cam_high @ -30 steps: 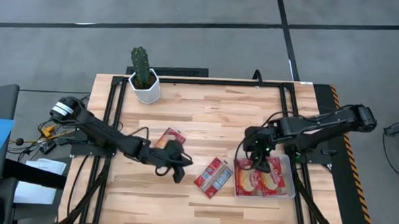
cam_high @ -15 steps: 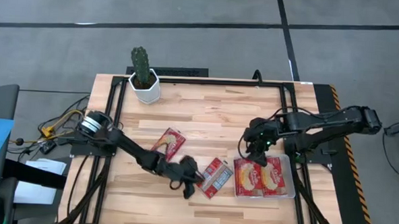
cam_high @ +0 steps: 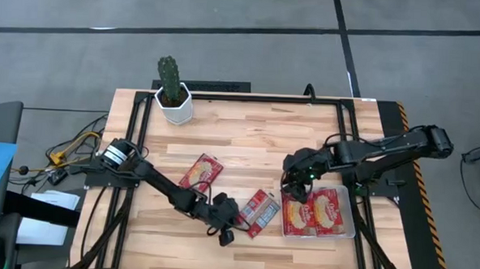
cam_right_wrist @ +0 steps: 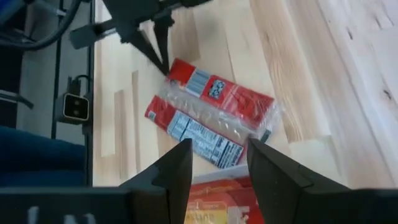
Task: Sort popcorn bags into baskets
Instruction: Put the popcorn bag into the transparent bin
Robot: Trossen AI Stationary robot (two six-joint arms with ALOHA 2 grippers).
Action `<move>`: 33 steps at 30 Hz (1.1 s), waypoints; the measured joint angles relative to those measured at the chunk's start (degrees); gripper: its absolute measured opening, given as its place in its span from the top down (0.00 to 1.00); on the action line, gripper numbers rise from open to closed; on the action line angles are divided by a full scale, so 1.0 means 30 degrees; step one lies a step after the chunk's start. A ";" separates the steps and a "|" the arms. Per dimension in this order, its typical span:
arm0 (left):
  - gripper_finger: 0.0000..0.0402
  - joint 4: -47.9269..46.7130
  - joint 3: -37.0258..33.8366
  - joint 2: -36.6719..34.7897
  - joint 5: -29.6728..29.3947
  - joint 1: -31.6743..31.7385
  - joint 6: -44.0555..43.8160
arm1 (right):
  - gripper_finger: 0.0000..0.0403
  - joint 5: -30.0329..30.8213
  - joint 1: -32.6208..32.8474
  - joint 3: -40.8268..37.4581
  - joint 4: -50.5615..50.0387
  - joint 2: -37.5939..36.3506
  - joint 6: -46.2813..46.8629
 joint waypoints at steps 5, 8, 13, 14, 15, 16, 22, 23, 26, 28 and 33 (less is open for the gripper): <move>1.00 -0.0899 -0.0003 0.0000 -0.0926 0.0080 -0.0281 | 0.56 0.0692 0.0030 -0.0007 0.0372 0.0801 0.0293; 1.00 -0.2294 0.0009 -0.0017 -0.2025 0.0416 -0.0600 | 0.54 0.0834 -0.0081 0.0028 0.0591 0.1564 0.0512; 1.00 -0.4776 -0.0109 -0.0081 -0.2480 0.1327 -0.1976 | 0.47 0.0896 -0.0860 0.0007 0.0716 0.2982 0.1374; 1.00 -0.4867 -0.0228 -0.0109 -0.2579 0.1481 -0.2352 | 0.45 0.0978 -0.1144 0.0007 0.1001 0.3367 0.1639; 1.00 -0.4802 -0.0403 -0.0152 -0.2556 0.1678 -0.2775 | 0.43 0.1185 -0.1500 0.0007 0.1046 0.3673 0.1909; 1.00 -0.4788 -0.0590 -0.0174 -0.2537 0.1837 -0.3210 | 0.42 0.1377 -0.1828 0.0000 0.0985 0.3943 0.2238; 1.00 -0.4782 -0.1261 -0.0368 -0.1985 0.2488 -0.4586 | 0.38 0.1398 -0.3743 0.0022 0.1855 0.5607 0.3657; 1.00 -0.4893 -0.1309 -0.0635 -0.2044 0.2477 -0.4362 | 0.39 0.1405 -0.3919 0.0005 0.1679 0.5638 0.3550; 1.00 -0.5626 -0.1468 -0.1682 -0.2505 0.2093 -0.3734 | 0.40 0.1394 -0.4072 0.0015 0.1885 0.5542 0.3109; 1.00 -0.6002 -0.1472 -0.2573 -0.2990 0.1907 -0.3550 | 0.41 0.1401 -0.4112 -0.0015 0.1653 0.5156 0.2695; 1.00 -0.4482 -0.1417 -0.3466 -0.3874 0.1725 -0.2229 | 0.43 0.1496 -0.4201 0.0007 0.2076 0.4567 0.2654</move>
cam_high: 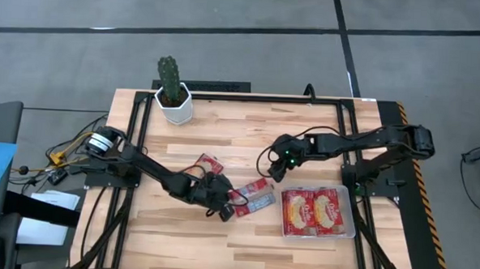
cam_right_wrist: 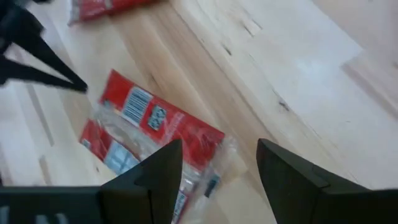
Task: Sort popcorn bags into baskets
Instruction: Put the popcorn bag into the transparent bin
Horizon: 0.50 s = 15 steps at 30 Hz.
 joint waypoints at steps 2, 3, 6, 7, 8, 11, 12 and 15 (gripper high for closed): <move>1.00 0.0722 -0.0007 0.0053 0.0293 0.0082 0.0717 | 0.44 -0.0039 0.0015 0.0000 0.0295 -0.0078 0.0302; 1.00 0.1238 -0.0007 0.0197 0.0479 0.0127 0.1018 | 0.44 -0.0064 0.0055 0.0000 0.0502 -0.0073 0.0522; 1.00 0.2055 -0.0021 0.0343 0.1061 0.0210 0.1796 | 0.43 -0.0095 0.0072 0.0000 0.0471 -0.0056 0.0900; 1.00 0.2577 -0.0008 0.0397 0.1220 0.0210 0.2175 | 0.43 -0.0095 0.0072 0.0000 0.0517 0.0011 0.0969; 1.00 0.3022 0.0030 0.0528 0.1308 0.0206 0.2488 | 0.43 -0.0095 0.0072 0.0000 0.0609 0.0082 0.1004; 1.00 0.3272 0.0009 0.1047 0.1654 0.0218 0.3112 | 0.44 -0.0095 0.0067 -0.0007 0.0746 0.0104 0.1143; 1.00 0.3789 0.0041 0.1457 0.1876 0.0282 0.3159 | 0.44 -0.0095 0.0064 0.0000 0.0836 0.0104 0.1171; 1.00 0.4144 0.0000 0.2343 0.2746 0.0444 0.3013 | 0.44 -0.0057 0.0035 0.0000 0.0787 0.0104 0.1308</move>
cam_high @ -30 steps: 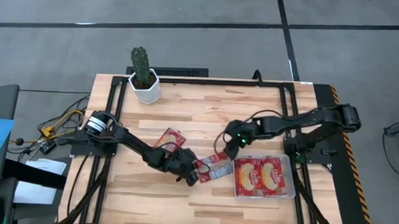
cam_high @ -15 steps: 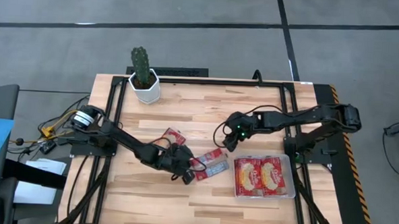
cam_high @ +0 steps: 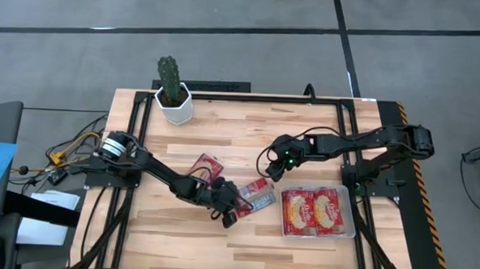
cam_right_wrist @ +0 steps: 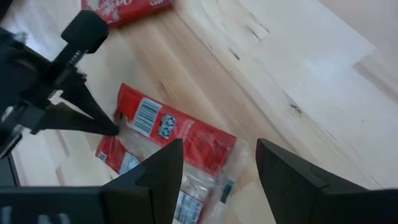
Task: Sort popcorn bags into baskets
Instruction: Put the popcorn bag into the transparent bin
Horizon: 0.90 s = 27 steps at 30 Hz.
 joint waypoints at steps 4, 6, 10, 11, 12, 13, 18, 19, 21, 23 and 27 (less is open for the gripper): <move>1.00 -0.0308 0.0061 0.0831 0.0221 0.0072 -0.1199 | 0.44 0.0013 0.0000 0.0000 -0.0278 0.0000 0.0668; 1.00 -0.0827 0.0066 0.1060 0.0062 0.0072 -0.1759 | 0.44 0.0030 0.0000 0.0000 -0.0279 0.0031 0.1009; 1.00 -0.1524 0.0109 0.1046 -0.0054 0.0057 -0.2143 | 0.44 0.0035 -0.0025 -0.0007 -0.0414 0.0668 0.1335; 1.00 -0.1642 0.0109 0.1043 -0.0059 0.0057 -0.2150 | 0.44 0.0030 -0.0067 -0.0002 -0.0238 0.0913 0.1307; 1.00 -0.1796 0.0109 0.1043 -0.0061 0.0053 -0.2189 | 0.44 0.0002 -0.0128 0.0000 -0.0199 0.1159 0.1203; 1.00 -0.1988 0.0119 0.1036 -0.0061 0.0061 -0.2300 | 0.43 -0.0130 -0.0178 0.0000 -0.0213 0.1461 0.1133; 1.00 -0.2506 0.0124 0.1022 -0.0283 0.0086 -0.2755 | 0.41 -0.1981 -0.0568 0.0000 0.0841 0.2965 0.1058; 1.00 -0.2533 0.0121 0.1022 -0.0342 0.0086 -0.2758 | 0.41 -0.2286 -0.0591 -0.0004 0.0913 0.3217 0.1058; 1.00 -0.2592 0.0115 0.1036 -0.0422 0.0108 -0.2878 | 0.41 -0.3084 -0.0608 0.0000 0.1427 0.3743 0.1056; 1.00 -0.2613 0.0102 0.1043 -0.0516 0.0108 -0.2981 | 0.42 -0.3981 -0.0507 -0.0002 0.1724 0.4244 0.1247; 1.00 -0.2598 0.0087 0.1058 -0.0733 0.0123 -0.2998 | 0.42 -0.4990 -0.0207 -0.0007 0.3123 0.4909 0.1793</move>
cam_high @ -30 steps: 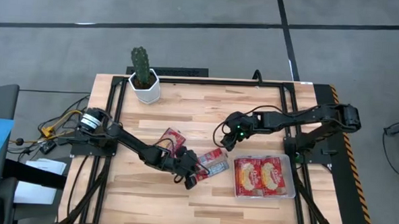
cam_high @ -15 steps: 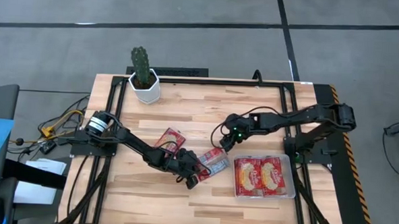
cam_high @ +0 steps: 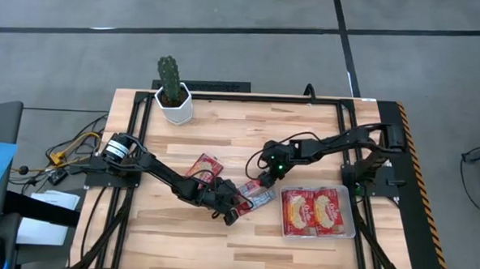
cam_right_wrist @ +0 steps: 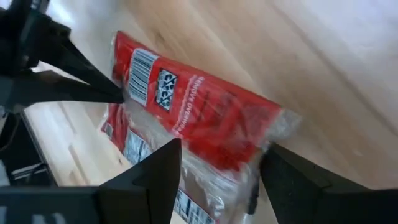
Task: Sort popcorn bags into baskets
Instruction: Put the popcorn bag into the transparent bin
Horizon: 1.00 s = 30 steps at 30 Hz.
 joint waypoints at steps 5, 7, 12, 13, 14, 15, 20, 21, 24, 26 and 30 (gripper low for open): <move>1.00 0.0054 -0.0027 0.0015 -0.0151 0.0073 -0.0114 | 0.45 -0.1355 0.0283 -0.0022 0.1845 0.0852 0.0483; 1.00 0.0065 -0.0029 0.0015 -0.0120 0.0146 -0.0115 | 0.50 -0.1666 0.0431 -0.0022 0.2049 0.1080 0.0715; 1.00 0.0510 -0.0051 0.0008 0.0151 0.0255 -0.0108 | 0.76 -0.1691 0.0603 -0.0003 0.2198 0.1289 0.0752; 1.00 0.0691 -0.0062 -0.0052 0.0265 0.0255 -0.0107 | 0.83 -0.1693 0.0623 0.0000 0.2305 0.1283 0.0750; 1.00 0.0820 -0.0089 -0.0121 0.0487 0.0262 -0.0115 | 0.89 -0.1702 0.0620 0.0000 0.2379 0.1281 0.0690; 1.00 0.0902 -0.0087 -0.0223 0.0839 0.0296 -0.0115 | 0.93 -0.1718 0.0587 0.0000 0.2399 0.1185 0.0478; 1.00 0.0322 -0.0144 -0.1879 0.2959 0.0645 -0.0115 | 0.92 -0.1853 0.0037 0.0016 0.1957 -0.0114 -0.0036; 1.00 0.0230 -0.0146 -0.2291 0.3434 0.0712 -0.0064 | 0.92 -0.1994 -0.0227 -0.0007 0.1789 -0.0538 -0.0164; 1.00 -0.0210 -0.0142 -0.3923 0.4668 0.0896 0.0257 | 0.95 -0.2600 -0.1135 0.0000 0.0896 -0.2241 -0.1104; 1.00 -0.0477 -0.0089 -0.5013 0.5054 0.0947 0.0592 | 0.96 -0.3100 -0.1707 0.0007 -0.0293 -0.3686 -0.1941; 1.00 -0.1478 -0.0102 -0.7226 0.4807 0.0940 0.1366 | 0.96 -0.3608 -0.2666 0.0015 -0.4761 -0.7010 -0.3905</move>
